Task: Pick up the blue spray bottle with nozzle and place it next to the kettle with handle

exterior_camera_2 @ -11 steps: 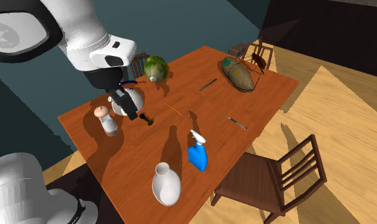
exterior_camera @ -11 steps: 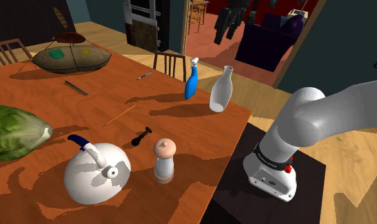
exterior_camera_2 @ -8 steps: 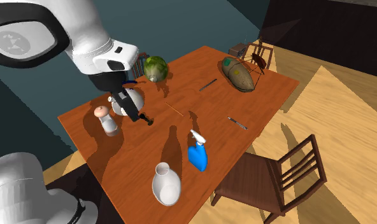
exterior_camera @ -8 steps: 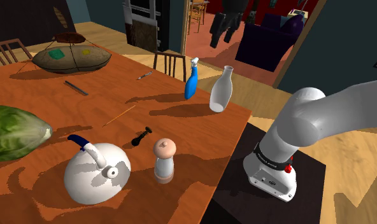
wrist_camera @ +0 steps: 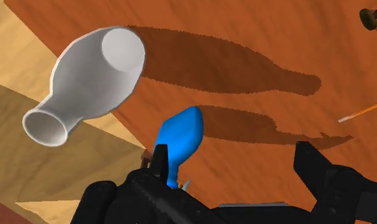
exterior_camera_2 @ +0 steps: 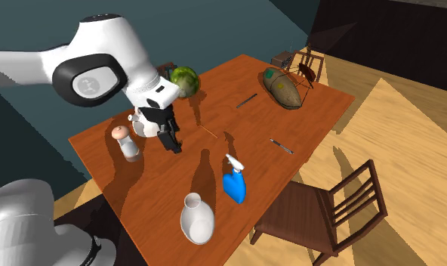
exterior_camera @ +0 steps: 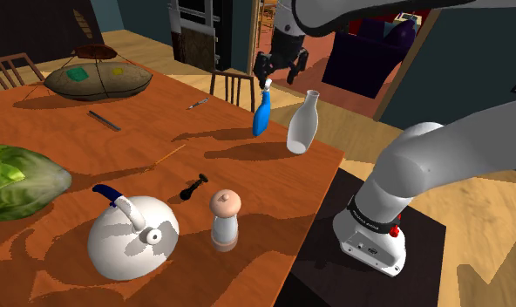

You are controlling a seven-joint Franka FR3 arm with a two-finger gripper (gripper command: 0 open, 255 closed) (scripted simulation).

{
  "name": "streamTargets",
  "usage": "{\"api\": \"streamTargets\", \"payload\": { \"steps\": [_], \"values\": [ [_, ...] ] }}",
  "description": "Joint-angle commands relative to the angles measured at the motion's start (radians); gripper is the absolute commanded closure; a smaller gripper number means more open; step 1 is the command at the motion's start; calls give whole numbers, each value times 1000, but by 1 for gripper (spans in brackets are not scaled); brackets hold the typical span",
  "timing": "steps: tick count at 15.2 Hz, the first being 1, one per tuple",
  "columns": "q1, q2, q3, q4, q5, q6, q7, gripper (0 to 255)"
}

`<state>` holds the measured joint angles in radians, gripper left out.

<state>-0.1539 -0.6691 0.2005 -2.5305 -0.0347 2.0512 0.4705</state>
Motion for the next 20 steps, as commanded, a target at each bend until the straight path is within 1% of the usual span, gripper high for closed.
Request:
{"api": "streamTargets", "payload": {
  "steps": [1, 4, 7, 10, 13, 15, 16, 20],
  "values": [
    [-51, 55, 57, -12, -22, 78, 142, 0],
    [-138, 155, 148, -9, -77, 177, 356, 0],
    [-241, 269, 241, 15, -165, 251, 590, 0],
    [-351, 393, 331, 59, -290, 293, 844, 0],
    [-444, 529, 397, 122, -447, 293, 1115, 0],
    [-483, 623, 417, 171, -556, 272, 1292, 0],
    [-494, 670, 417, 197, -607, 256, 1376, 0],
    [-495, 711, 400, 198, -659, 278, 1416, 0]
  ]
}}
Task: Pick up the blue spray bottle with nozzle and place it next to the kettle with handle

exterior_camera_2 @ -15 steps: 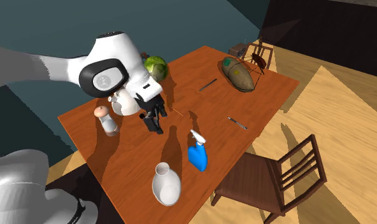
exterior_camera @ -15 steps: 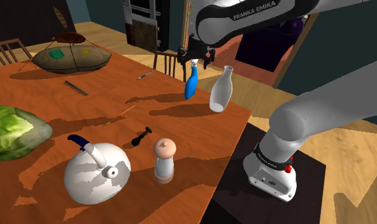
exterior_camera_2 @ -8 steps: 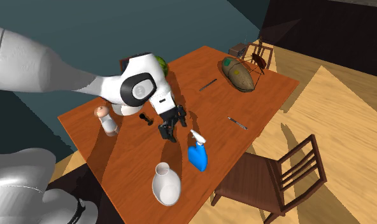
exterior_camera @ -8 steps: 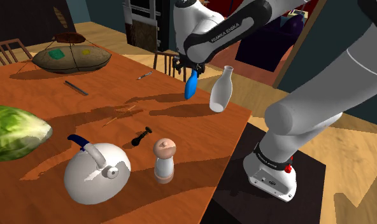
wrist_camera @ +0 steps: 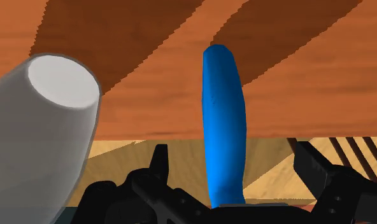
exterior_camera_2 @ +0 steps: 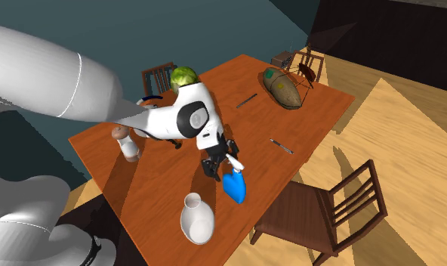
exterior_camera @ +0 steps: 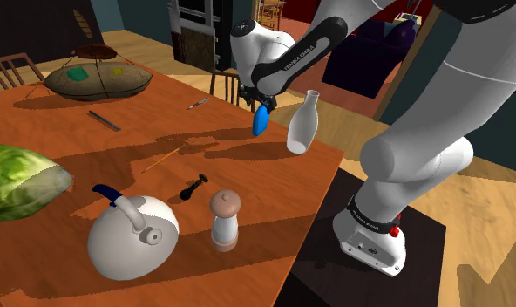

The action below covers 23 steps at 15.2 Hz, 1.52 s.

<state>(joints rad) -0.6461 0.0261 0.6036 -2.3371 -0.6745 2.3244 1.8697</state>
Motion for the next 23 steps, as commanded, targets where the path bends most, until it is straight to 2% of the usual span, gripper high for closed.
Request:
{"api": "streamTargets", "payload": {
  "steps": [1, 4, 12, 13, 22, 23],
  "values": [
    [-4, 28, -7, 4, -35, 12, 26, 0],
    [-10, 72, -21, 5, -92, 37, 62, 0],
    [-10, 72, -22, 5, -91, 37, 61, 0],
    [-10, 72, -22, 5, -91, 37, 61, 255],
    [-10, 72, -22, 5, -92, 37, 62, 255],
    [-11, 59, -19, 5, -75, 31, 47, 255]
  ]
}}
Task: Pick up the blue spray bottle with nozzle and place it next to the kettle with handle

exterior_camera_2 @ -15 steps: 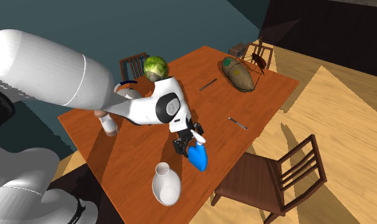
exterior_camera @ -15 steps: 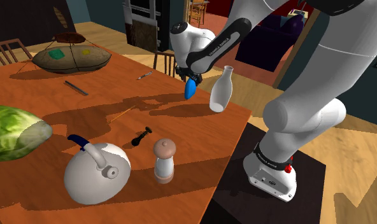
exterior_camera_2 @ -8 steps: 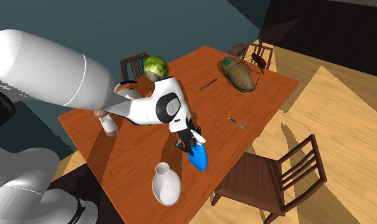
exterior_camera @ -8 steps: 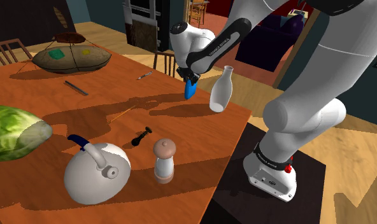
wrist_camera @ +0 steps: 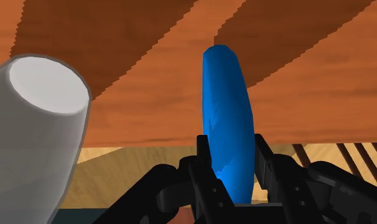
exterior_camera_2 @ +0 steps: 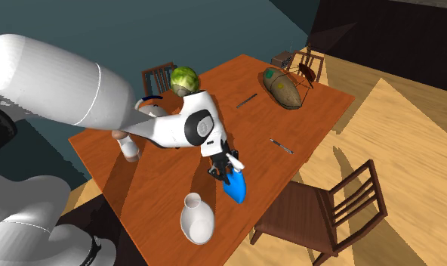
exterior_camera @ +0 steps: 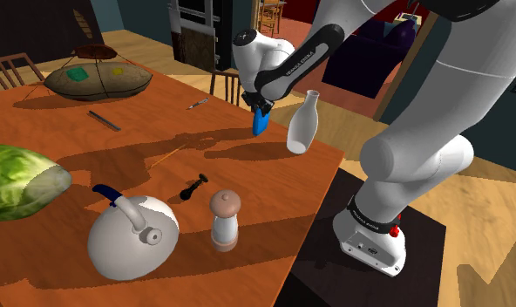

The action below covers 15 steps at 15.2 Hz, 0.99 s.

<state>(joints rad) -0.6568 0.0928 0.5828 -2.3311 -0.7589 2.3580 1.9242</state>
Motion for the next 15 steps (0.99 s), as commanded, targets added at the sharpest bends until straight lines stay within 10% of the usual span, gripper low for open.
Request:
{"api": "streamTargets", "payload": {
  "steps": [1, 15],
  "values": [
    [-2, -20, 4, 0, 25, -8, -22, 255],
    [1, -170, 9, 42, 217, -112, -210, 255]
  ]
}}
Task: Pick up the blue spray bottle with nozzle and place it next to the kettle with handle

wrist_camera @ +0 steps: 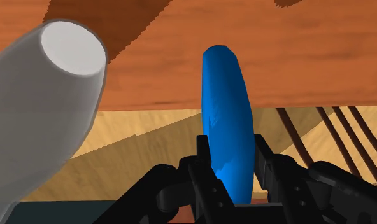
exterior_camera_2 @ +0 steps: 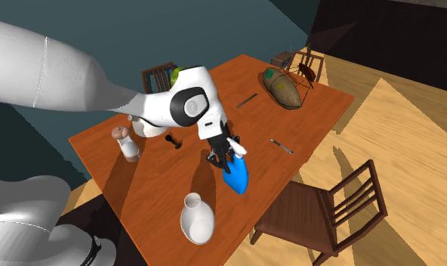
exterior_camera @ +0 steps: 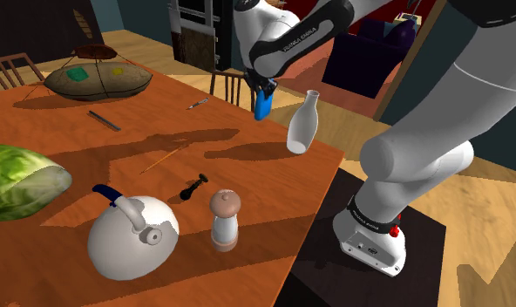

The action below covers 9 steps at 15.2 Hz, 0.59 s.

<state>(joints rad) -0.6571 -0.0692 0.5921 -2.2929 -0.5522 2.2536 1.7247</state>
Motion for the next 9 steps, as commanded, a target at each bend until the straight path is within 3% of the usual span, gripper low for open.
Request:
{"api": "streamTargets", "payload": {
  "steps": [1, 9],
  "values": [
    [2, -17, -1, 9, 21, -17, -22, 255],
    [11, -78, -12, 58, 94, -95, -105, 255]
  ]
}}
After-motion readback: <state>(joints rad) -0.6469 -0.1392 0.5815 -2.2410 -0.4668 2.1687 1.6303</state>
